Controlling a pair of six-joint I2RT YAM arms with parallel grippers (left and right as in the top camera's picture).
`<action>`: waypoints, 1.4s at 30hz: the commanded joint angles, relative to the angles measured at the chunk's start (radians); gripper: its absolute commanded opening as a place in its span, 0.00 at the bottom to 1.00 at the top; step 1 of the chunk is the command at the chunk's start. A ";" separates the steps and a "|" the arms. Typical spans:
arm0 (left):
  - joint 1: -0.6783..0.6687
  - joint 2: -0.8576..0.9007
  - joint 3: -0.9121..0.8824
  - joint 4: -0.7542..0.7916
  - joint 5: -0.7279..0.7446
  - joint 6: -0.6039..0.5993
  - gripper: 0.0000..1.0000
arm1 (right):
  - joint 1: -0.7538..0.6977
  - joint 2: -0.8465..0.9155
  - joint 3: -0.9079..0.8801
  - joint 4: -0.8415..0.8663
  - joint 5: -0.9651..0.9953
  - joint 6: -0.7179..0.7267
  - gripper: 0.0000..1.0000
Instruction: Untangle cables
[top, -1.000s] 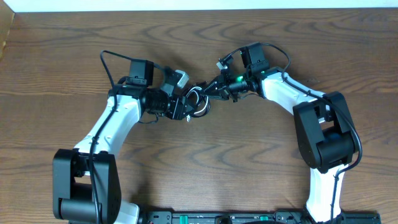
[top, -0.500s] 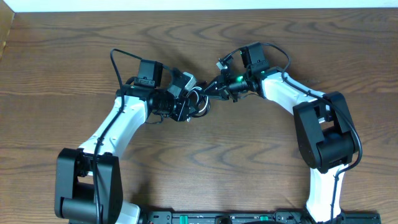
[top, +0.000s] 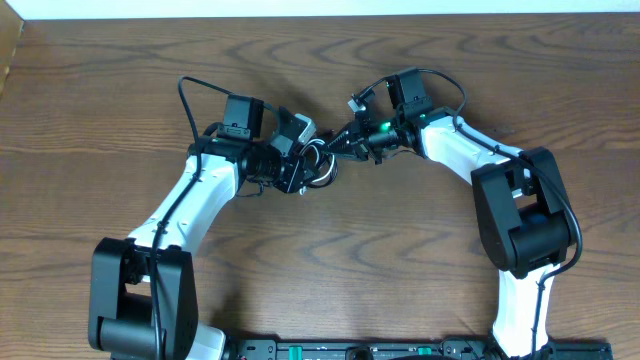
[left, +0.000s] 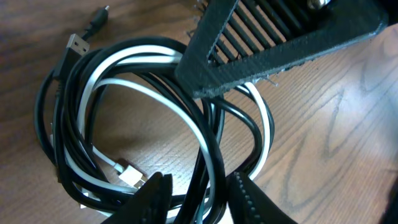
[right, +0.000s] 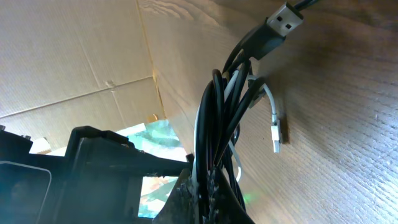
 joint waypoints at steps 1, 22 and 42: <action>-0.002 0.010 0.003 0.015 -0.031 -0.020 0.27 | -0.005 -0.003 0.019 0.000 -0.039 -0.011 0.01; -0.006 0.048 0.000 0.026 -0.101 -0.039 0.24 | -0.010 -0.003 0.019 0.000 -0.040 -0.011 0.01; -0.001 0.042 0.008 0.051 -0.102 -0.092 0.07 | -0.023 -0.003 0.019 0.002 -0.022 -0.071 0.53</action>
